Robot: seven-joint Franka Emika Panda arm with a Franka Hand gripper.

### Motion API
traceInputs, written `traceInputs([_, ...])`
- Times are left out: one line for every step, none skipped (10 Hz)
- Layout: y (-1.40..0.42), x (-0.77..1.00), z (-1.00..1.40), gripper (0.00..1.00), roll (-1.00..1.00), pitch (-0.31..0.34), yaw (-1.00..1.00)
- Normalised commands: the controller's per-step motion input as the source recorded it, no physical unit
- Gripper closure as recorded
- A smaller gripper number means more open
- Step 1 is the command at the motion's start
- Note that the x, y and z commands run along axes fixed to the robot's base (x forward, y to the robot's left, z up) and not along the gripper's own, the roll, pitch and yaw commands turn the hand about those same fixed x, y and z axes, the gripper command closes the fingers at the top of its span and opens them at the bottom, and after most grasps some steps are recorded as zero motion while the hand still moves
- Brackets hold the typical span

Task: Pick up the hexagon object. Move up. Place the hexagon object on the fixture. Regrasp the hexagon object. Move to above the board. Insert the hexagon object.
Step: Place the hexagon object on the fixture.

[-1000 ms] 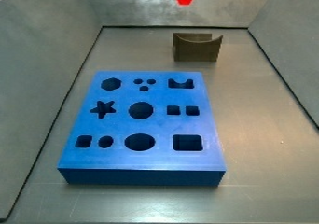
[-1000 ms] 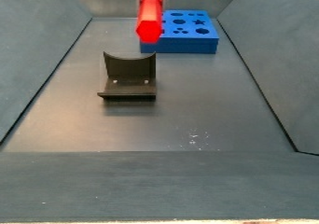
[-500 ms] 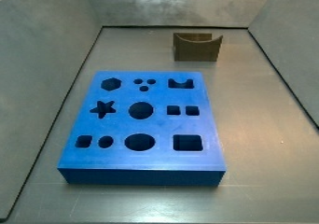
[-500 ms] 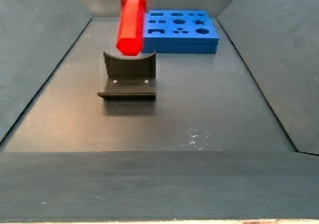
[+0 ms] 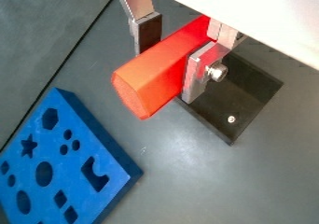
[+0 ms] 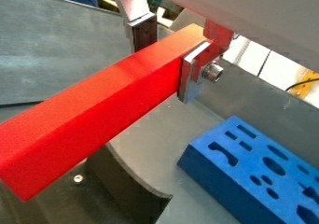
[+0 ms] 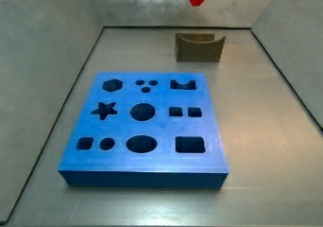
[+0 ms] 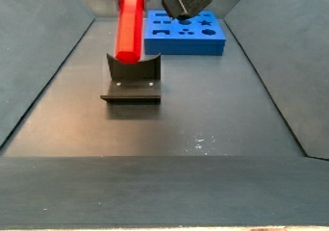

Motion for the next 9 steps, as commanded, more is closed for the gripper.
traceInputs([0.13,0.13,-1.0,1.0,-1.0,0.242,-0.08])
traceInputs([0.14,0.13,-1.0,1.0,-1.0,0.243,-0.09])
traceInputs([0.14,0.14,-1.0,1.0,-1.0,0.26,-0.14])
traceInputs([0.14,0.16,-1.0,1.0,-0.85,0.235,-0.19])
traceInputs([0.14,0.16,-1.0,1.0,-0.74,0.197,-0.21])
traceInputs([0.15,0.17,-1.0,1.0,-0.46,0.106,-0.24])
traceInputs([0.15,0.18,-1.0,1.0,-0.34,0.078,-0.24])
traceInputs([0.19,0.17,-1.0,1.0,-0.19,0.025,-0.22])
traceInputs([0.19,0.17,-1.0,1.0,-0.19,0.025,-0.22])
